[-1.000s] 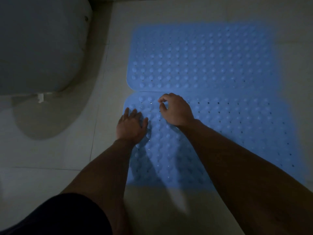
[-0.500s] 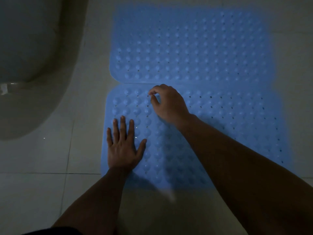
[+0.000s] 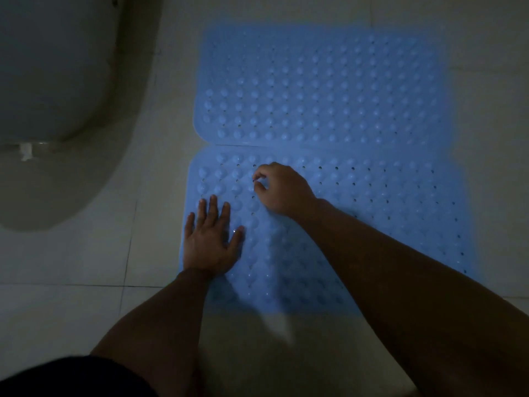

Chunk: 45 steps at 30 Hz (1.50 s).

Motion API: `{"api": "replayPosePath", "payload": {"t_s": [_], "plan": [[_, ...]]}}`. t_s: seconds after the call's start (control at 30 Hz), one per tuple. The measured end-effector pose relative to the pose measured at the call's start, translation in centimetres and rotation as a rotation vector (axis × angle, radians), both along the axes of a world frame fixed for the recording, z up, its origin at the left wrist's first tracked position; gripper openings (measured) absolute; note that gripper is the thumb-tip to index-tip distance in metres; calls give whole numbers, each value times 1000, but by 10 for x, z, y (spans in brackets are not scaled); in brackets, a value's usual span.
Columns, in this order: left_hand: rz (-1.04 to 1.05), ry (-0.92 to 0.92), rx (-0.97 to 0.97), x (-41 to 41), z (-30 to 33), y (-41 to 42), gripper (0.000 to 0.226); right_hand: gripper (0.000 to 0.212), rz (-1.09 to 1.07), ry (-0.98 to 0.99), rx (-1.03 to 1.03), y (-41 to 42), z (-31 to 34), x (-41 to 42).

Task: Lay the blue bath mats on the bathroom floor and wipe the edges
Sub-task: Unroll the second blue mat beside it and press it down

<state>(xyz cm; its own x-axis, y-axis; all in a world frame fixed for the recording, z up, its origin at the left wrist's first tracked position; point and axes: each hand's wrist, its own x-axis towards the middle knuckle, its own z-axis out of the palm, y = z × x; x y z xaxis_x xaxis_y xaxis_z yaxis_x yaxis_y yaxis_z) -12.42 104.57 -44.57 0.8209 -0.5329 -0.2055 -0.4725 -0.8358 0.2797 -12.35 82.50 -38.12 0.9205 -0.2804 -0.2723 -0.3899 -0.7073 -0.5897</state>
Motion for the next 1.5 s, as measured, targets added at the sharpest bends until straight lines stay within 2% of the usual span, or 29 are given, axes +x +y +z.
{"api": "replayPosePath", "payload": {"t_s": [0.1, 0.13, 0.23, 0.37, 0.47, 0.83, 1.0, 1.07, 1.2, 1.33, 1.5], "plan": [[61, -60, -75, 32, 27, 0, 46, 33, 107, 149, -45, 19, 12, -2], [33, -88, -65, 41, 34, -1, 44, 36, 124, 140, -77, 28, 11, -7], [-57, -174, -35, 58, 42, -1, 37, 49, 90, -53, -193, 62, -7, -33], [-32, -209, -3, 55, 33, -5, 44, 67, 96, 53, -297, 96, -56, -72], [-33, -202, 20, 49, 26, -5, 49, 78, 95, 62, -360, 105, -73, -87], [2, -148, 22, 33, 8, 4, 53, 82, 85, 25, -401, 109, -80, -86], [113, -136, 5, 30, 14, 4, 53, 88, 141, 127, -333, 105, -70, -84], [203, -135, -13, 31, 19, 0, 51, 84, 196, 223, -264, 98, -56, -71], [267, -147, -78, 30, 27, -15, 51, 50, 170, 261, -38, 40, -7, -29], [148, -143, -92, 9, 23, -53, 56, 47, 25, 166, -40, -23, 17, -27], [-100, -62, -161, -58, 9, -111, 55, 38, -185, 5, -81, -70, 17, -54]]}}
